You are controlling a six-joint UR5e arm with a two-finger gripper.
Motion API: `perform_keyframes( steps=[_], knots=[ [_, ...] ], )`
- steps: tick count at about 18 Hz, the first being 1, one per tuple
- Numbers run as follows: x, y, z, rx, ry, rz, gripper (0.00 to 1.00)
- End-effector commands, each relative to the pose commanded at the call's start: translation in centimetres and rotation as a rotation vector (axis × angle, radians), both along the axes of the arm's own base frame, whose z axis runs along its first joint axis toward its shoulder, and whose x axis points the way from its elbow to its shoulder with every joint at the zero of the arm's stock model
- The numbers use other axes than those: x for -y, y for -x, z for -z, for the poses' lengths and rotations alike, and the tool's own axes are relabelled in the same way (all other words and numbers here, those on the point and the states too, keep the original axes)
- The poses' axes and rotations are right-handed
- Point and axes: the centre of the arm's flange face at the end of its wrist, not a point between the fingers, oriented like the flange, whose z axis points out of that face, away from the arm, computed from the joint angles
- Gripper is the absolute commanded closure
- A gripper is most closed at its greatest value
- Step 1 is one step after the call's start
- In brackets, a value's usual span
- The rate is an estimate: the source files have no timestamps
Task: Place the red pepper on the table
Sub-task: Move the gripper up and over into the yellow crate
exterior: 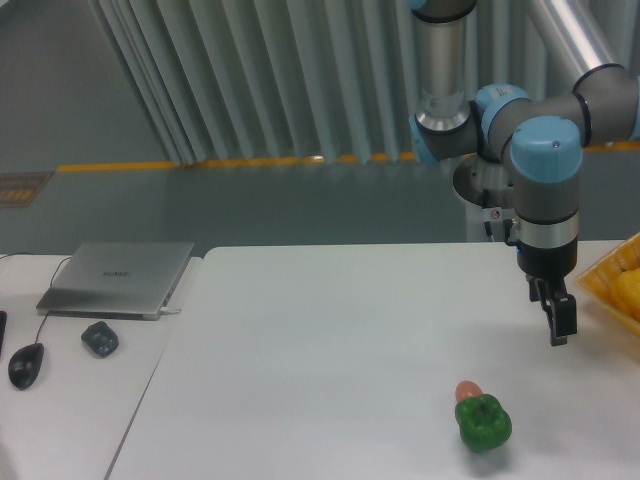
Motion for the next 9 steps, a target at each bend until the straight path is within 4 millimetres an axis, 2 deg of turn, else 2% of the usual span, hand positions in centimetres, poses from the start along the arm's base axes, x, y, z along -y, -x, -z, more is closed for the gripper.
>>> perform_keyframes(
  steps=[6, 9],
  knots=[
    [0.5, 0.1, 0.1, -0.022, 0.033, 0.000, 0.00],
    [1.5, 0.0, 1.7, -0.003, 0.048, -0.013, 0.00]
  ],
)
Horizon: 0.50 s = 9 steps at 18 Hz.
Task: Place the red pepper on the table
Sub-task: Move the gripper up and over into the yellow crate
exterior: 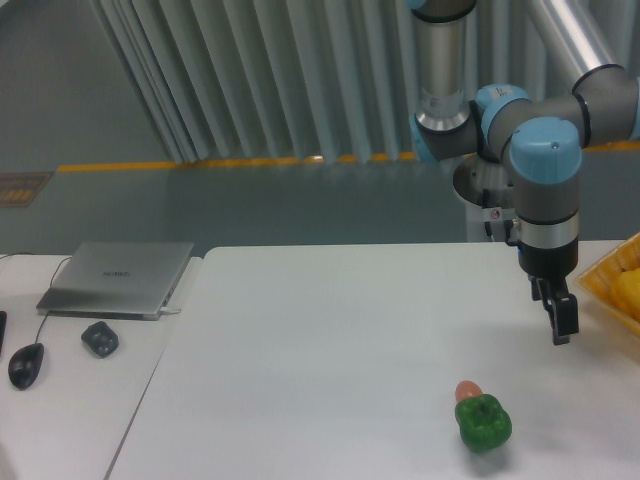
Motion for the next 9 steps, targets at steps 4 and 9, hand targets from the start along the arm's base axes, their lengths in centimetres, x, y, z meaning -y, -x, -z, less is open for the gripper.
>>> perform_keyframes(
  steps=[4, 9],
  knots=[
    [1.35, 1.07, -0.01, 0.007, -0.003, -0.029, 0.00],
    [1.56, 1.35, 0.03, 0.024, -0.026, -0.046, 0.00]
  ],
)
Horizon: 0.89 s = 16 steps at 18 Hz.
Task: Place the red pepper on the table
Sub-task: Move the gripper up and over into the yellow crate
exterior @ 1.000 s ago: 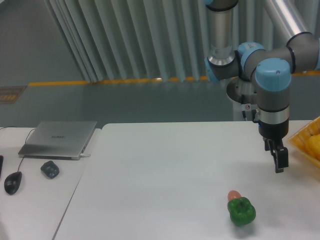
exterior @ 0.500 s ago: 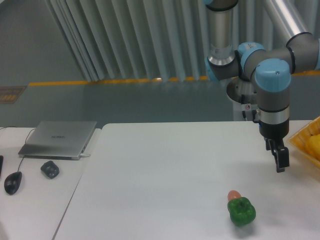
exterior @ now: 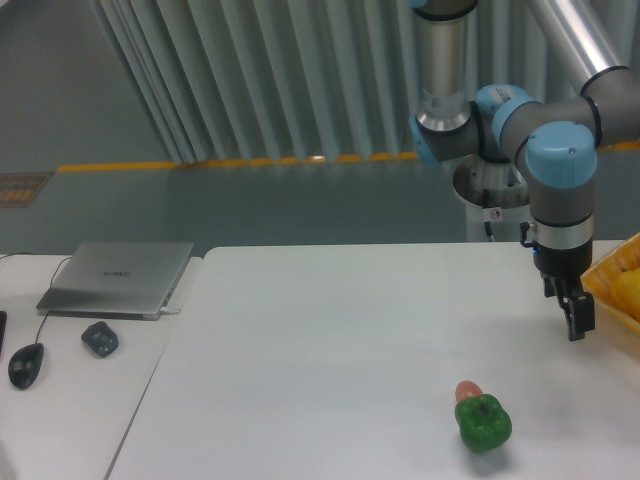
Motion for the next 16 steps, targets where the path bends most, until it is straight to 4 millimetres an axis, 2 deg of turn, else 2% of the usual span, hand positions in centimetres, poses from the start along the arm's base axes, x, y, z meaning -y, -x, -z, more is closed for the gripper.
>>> perform_keyframes(
  steps=[4, 6, 10, 12, 16],
  knots=[
    [1.5, 1.5, -0.5, 0.050, -0.077, -0.041, 0.00],
    [2.2, 1.2, -0.6, 0.020, -0.042, -0.039, 0.00],
    [3.4, 2.1, -0.4, -0.044, 0.063, 0.024, 0.00],
    [4.9, 3.3, -0.3, -0.038, 0.079, 0.057, 0.00],
    [6.3, 4.7, -0.3, -0.035, 0.080, 0.014, 0.00]
  ],
)
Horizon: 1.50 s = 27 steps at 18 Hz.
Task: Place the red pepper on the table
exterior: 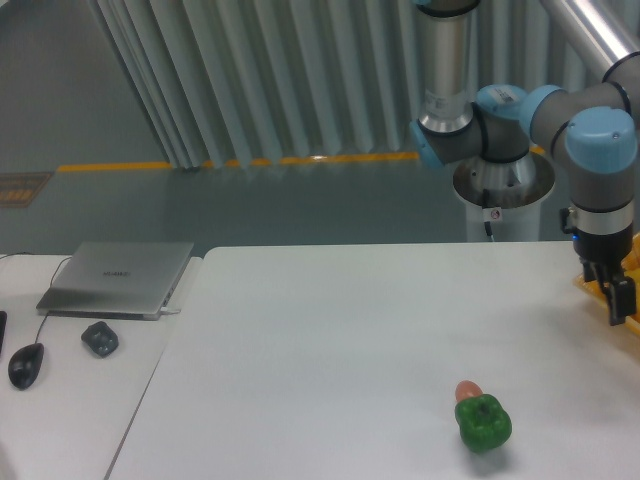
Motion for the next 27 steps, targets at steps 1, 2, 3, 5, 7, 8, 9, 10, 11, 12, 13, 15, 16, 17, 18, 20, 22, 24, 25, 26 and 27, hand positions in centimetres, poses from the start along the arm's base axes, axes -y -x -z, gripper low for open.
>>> perform_keyframes(
  steps=[1, 2, 3, 5, 7, 8, 9, 10, 11, 12, 13, 15, 16, 17, 18, 20, 22, 24, 25, 26, 27],
  knots=[
    [0.4, 0.6, -0.2, -0.004, -0.006, -0.052, 0.00],
    [1.0, 1.2, -0.3, -0.010, -0.013, -0.122, 0.00],
    [1.9, 2.4, -0.8, -0.021, -0.025, -0.204, 0.00],
    [3.8, 4.0, -0.9, -0.014, -0.030, -0.264, 0.00],
    [5.4, 5.3, -0.6, -0.005, -0.023, -0.325, 0.00],
    [6.2, 5.9, -0.3, -0.002, -0.013, -0.362, 0.00],
    [6.5, 6.1, -0.2, -0.004, -0.011, -0.385, 0.00],
    [7.1, 6.5, 0.0, 0.002, -0.003, -0.428, 0.00],
    [8.4, 7.1, 0.3, 0.000, 0.021, -0.521, 0.00],
    [9.1, 7.4, 0.3, -0.003, 0.036, -0.568, 0.00],
    [9.7, 7.6, 0.4, 0.004, 0.049, -0.592, 0.00],
    [10.5, 7.6, 0.5, 0.021, 0.070, -0.608, 0.00],
    [11.5, 7.6, 0.9, 0.033, 0.096, -0.630, 0.00],
    [11.9, 7.7, 1.0, 0.031, 0.105, -0.652, 0.00],
    [12.5, 8.0, 1.1, 0.030, 0.110, -0.681, 0.00],
    [13.4, 8.3, 1.4, 0.043, 0.122, -0.703, 0.00],
    [13.8, 7.8, 2.6, 0.068, 0.140, -0.707, 0.00],
    [13.6, 7.6, 3.4, 0.082, 0.150, -0.700, 0.00],
    [13.3, 7.5, 4.0, 0.093, 0.159, -0.694, 0.00],
    [13.2, 7.6, 4.9, 0.103, 0.169, -0.692, 0.00],
    [13.1, 7.8, 5.4, 0.109, 0.176, -0.690, 0.00]
  ],
)
